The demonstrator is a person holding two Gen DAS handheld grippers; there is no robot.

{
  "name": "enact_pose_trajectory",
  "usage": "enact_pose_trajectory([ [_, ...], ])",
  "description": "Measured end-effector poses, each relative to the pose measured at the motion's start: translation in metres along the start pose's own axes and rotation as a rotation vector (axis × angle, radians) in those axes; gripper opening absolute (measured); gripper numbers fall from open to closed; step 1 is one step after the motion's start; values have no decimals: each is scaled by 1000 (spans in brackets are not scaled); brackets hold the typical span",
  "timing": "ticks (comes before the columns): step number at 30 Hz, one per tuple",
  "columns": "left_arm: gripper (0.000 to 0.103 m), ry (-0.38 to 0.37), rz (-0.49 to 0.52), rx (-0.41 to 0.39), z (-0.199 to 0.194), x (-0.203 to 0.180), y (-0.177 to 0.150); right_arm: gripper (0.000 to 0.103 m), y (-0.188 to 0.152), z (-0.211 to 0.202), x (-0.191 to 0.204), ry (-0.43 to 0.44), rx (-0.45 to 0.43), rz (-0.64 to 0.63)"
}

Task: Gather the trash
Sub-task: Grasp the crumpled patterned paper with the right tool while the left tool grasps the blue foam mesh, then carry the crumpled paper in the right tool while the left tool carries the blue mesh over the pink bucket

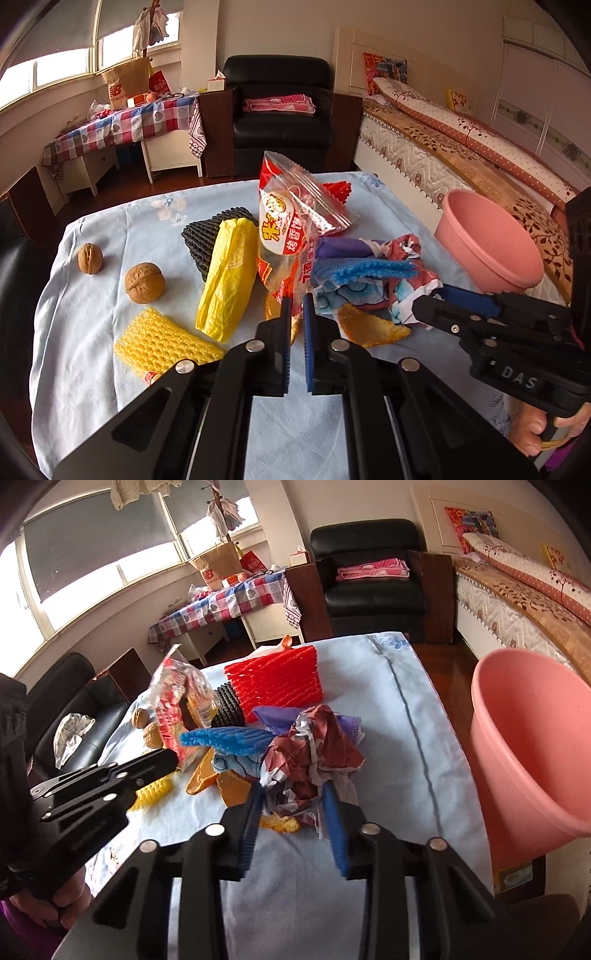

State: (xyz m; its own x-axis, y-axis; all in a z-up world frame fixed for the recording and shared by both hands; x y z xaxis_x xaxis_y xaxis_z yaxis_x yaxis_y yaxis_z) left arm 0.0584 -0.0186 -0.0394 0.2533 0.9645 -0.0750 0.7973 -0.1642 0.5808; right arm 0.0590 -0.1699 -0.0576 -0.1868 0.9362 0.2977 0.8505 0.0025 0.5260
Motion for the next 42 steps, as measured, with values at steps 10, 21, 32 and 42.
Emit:
enact_pose_trajectory([
  [10, 5, -41, 15, -66, -37, -20, 4, 21, -1, -38, -18, 39, -75, 43],
  [21, 5, -84, 109, -107, -56, -72, 23, 15, -10, -83, -48, 73, -155, 106],
  [32, 32, -152, 73, -55, -43, -85, 40, 15, -12, -119, -112, -27, -220, 223],
  [42, 51, -23, 139, 27, -18, -62, 27, 15, -6, -111, -147, -87, -196, 259],
])
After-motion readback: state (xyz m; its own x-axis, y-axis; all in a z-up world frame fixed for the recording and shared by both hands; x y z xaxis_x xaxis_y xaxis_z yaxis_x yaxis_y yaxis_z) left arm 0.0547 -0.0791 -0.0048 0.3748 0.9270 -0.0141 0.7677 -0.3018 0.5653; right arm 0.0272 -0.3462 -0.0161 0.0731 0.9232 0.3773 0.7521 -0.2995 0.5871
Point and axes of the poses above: each gripper's, at about its wrist camera, not at the fingertips, and z roughly the way its jaws point, x to its left, y to its top, the point moved 2 cm from there along z, roughly the way its jaws point, and after that the axes turned 11 degrees about x, right-handed, at the moved point
